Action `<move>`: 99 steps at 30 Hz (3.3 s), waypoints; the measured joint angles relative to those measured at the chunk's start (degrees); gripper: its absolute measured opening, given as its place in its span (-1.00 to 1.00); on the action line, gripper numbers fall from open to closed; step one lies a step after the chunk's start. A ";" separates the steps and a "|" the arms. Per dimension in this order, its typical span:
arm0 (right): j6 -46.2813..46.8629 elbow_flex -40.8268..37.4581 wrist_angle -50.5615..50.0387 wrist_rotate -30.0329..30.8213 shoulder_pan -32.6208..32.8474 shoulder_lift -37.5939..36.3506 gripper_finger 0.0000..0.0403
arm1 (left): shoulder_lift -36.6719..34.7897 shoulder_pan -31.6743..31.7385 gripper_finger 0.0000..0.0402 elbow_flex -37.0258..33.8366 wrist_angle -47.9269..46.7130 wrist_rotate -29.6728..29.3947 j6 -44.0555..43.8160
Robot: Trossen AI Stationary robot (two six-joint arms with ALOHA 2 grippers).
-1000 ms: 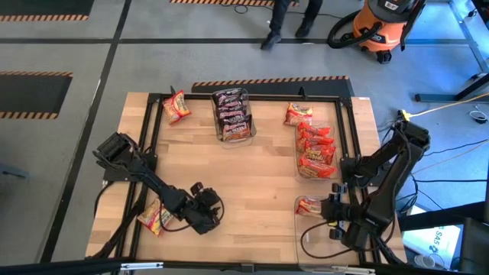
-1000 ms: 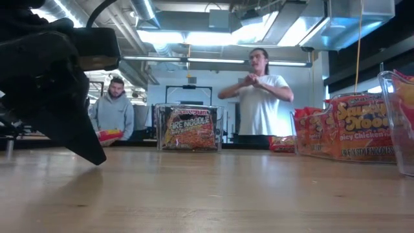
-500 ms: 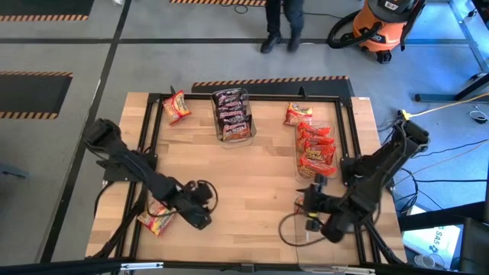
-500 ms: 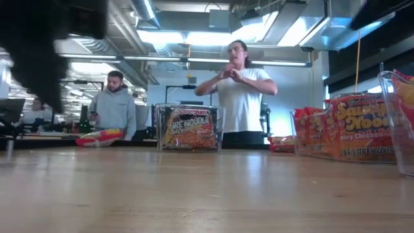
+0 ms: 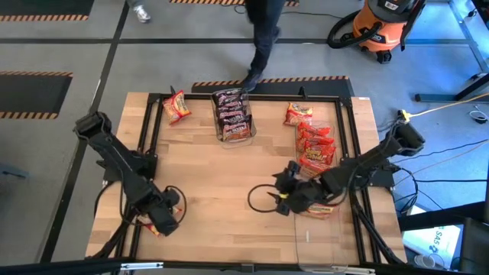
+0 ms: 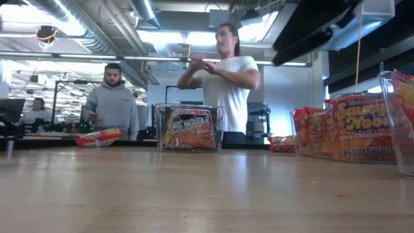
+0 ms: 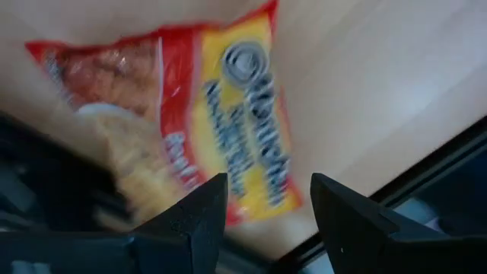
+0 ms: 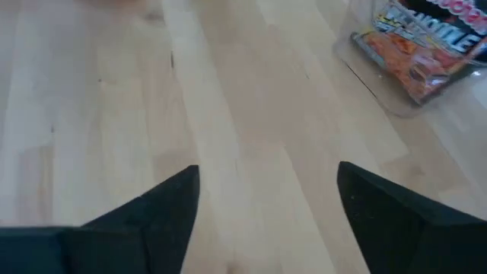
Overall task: Sort Maruchan noodles
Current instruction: Put the red noodle pack into the bottom transparent bin
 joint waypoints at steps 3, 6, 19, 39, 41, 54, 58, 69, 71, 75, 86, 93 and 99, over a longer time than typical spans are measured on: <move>-3.15 0.00 2.63 -1.10 -1.46 2.72 0.51 | -0.02 -0.81 -0.08 0.00 -2.42 0.44 4.48; -5.72 0.02 5.74 -3.98 -2.15 5.14 0.54 | 0.56 -1.48 -0.08 0.00 -6.24 -0.33 13.94; -9.01 0.02 12.05 -6.74 -1.95 8.22 0.53 | 10.35 1.35 -0.08 -0.07 -3.90 3.92 34.01; 4.53 0.04 24.36 -9.58 -4.44 8.41 0.53 | 8.89 19.99 -0.08 4.64 15.62 -22.91 27.15; 6.63 0.13 25.92 -10.93 -5.19 9.39 0.53 | 8.34 19.64 -0.08 7.31 11.62 -23.76 29.30; 18.26 3.63 42.04 -24.96 -11.62 26.95 0.53 | 10.29 11.57 -0.08 -2.06 16.78 -31.27 33.11; 19.85 6.63 41.89 -29.25 -12.99 31.06 0.53 | 10.98 10.80 -0.08 -5.27 25.99 -31.93 32.28; 22.51 9.44 39.86 -32.39 -13.97 34.44 0.53 | 16.40 11.28 -0.08 -6.32 38.60 -34.11 32.13; 22.54 9.48 39.59 -32.27 -13.97 34.44 0.53 | 17.00 11.28 -0.08 -6.34 40.49 -34.25 32.19; 23.09 9.46 39.64 -32.28 -13.97 34.44 0.53 | 17.25 11.27 -0.08 -6.54 44.51 -35.11 32.26; 22.85 9.31 41.70 -33.34 -13.91 34.55 0.53 | 16.79 11.52 -0.08 -6.22 50.14 -33.05 32.11; 20.65 9.27 38.96 -38.68 -14.72 33.06 0.53 | 12.88 11.06 -0.08 -4.79 43.46 -28.30 34.15; 22.38 9.27 34.08 -41.23 -14.02 31.87 0.53 | 14.92 9.34 -0.08 -5.19 42.95 -36.91 34.21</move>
